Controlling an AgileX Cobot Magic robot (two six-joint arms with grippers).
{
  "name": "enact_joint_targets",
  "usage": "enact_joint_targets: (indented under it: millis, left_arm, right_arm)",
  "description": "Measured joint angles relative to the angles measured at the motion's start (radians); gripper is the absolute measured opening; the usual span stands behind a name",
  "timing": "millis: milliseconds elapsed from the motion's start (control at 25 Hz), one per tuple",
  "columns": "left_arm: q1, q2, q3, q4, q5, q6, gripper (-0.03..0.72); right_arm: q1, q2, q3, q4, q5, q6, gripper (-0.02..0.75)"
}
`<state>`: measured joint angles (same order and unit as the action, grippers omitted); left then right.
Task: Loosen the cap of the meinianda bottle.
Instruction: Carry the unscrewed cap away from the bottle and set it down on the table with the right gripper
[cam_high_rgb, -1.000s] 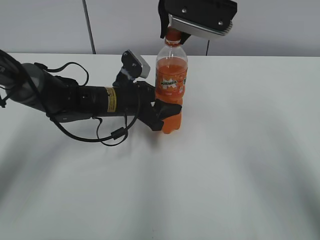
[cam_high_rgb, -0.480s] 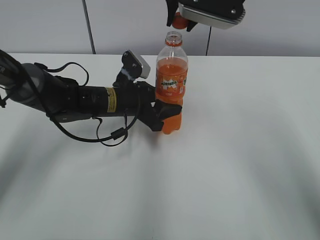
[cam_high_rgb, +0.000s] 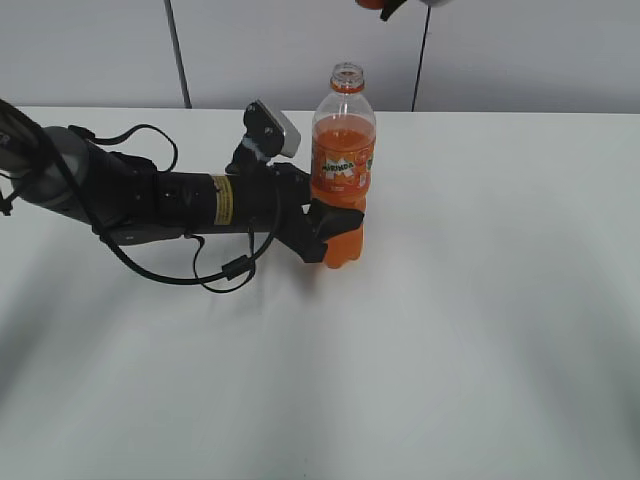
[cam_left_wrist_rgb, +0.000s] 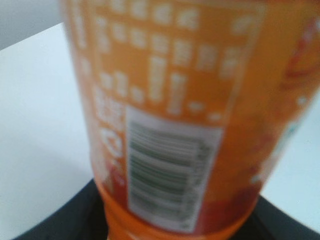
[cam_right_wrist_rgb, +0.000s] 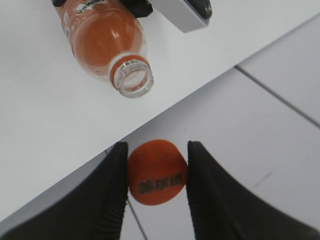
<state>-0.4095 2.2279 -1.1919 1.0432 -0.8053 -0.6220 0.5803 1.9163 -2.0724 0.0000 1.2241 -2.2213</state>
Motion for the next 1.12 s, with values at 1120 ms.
enact_joint_targets:
  millis: [1120]
  left_arm:
    - [0.0,0.0,0.0,0.0,0.0,0.0,0.377]
  right_arm:
    - [-0.324,-0.246,0.068,-0.096,0.001,1.79,0.269]
